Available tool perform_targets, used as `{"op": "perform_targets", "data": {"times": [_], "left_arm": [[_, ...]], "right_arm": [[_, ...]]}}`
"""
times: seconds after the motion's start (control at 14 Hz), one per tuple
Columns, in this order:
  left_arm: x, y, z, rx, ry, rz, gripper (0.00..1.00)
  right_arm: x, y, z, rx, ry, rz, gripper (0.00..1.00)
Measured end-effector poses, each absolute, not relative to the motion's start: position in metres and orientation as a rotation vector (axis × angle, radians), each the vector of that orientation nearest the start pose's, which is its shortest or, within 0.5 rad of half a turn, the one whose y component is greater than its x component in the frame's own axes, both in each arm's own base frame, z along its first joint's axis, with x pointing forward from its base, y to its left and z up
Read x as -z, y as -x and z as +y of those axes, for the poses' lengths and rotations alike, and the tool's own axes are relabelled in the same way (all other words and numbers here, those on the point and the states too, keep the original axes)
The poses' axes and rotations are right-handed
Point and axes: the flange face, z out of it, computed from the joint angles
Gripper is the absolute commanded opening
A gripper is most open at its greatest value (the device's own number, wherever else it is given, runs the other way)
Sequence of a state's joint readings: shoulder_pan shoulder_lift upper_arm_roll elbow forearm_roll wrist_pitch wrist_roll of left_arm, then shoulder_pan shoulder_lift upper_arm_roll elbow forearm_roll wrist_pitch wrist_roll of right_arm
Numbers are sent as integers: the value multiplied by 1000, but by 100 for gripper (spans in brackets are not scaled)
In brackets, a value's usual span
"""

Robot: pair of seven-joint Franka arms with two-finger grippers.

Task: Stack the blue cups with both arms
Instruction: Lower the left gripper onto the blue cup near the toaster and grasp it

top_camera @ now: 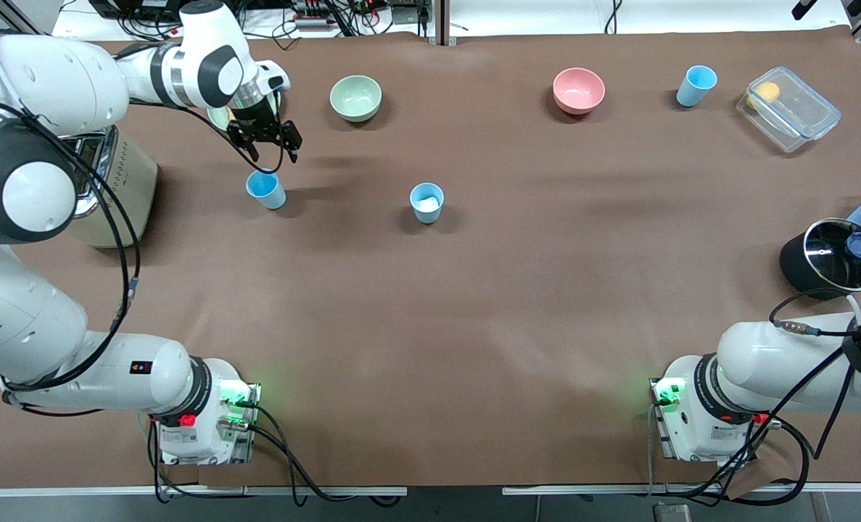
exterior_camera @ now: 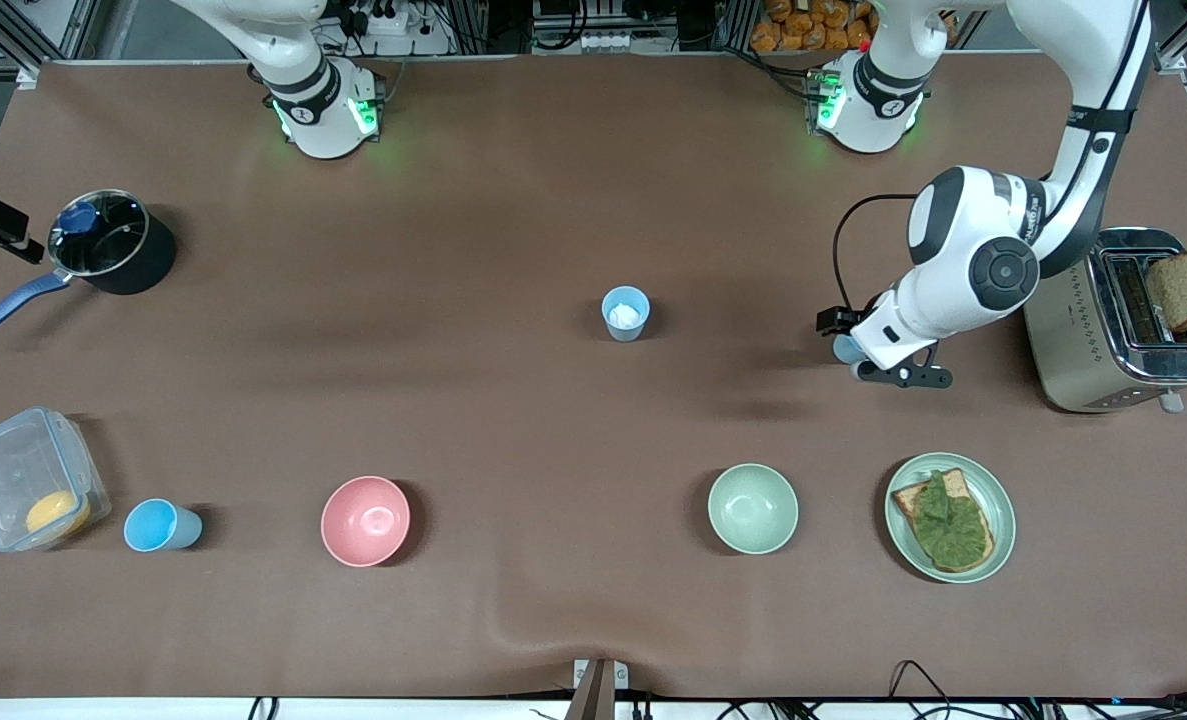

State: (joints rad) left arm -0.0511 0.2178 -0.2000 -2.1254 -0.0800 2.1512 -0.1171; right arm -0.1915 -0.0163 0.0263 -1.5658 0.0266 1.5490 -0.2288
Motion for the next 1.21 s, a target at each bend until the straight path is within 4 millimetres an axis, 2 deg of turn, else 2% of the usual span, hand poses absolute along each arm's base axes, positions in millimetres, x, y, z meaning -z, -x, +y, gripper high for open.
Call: {"op": "perform_targets", "data": {"times": [0.57, 1.0, 1.07, 1.14, 1.21], "left_arm": [[-257, -513, -135, -331, 3192, 111, 100], [-233, -508, -132, -316, 3198, 98, 100], [-230, -507, -131, -319, 3198, 96, 97], [-229, -507, -132, -317, 3198, 101, 85], [-230, -508, -132, -311, 3191, 124, 68]], "right_arm": [[-640, -541, -81, 23, 3113, -115, 100], [-643, -539, -61, -20, 3109, -68, 100], [-643, -539, -60, -24, 3109, -71, 100], [-643, -539, -60, -26, 3109, -71, 100], [-643, -539, -59, -27, 3109, -70, 100]]}}
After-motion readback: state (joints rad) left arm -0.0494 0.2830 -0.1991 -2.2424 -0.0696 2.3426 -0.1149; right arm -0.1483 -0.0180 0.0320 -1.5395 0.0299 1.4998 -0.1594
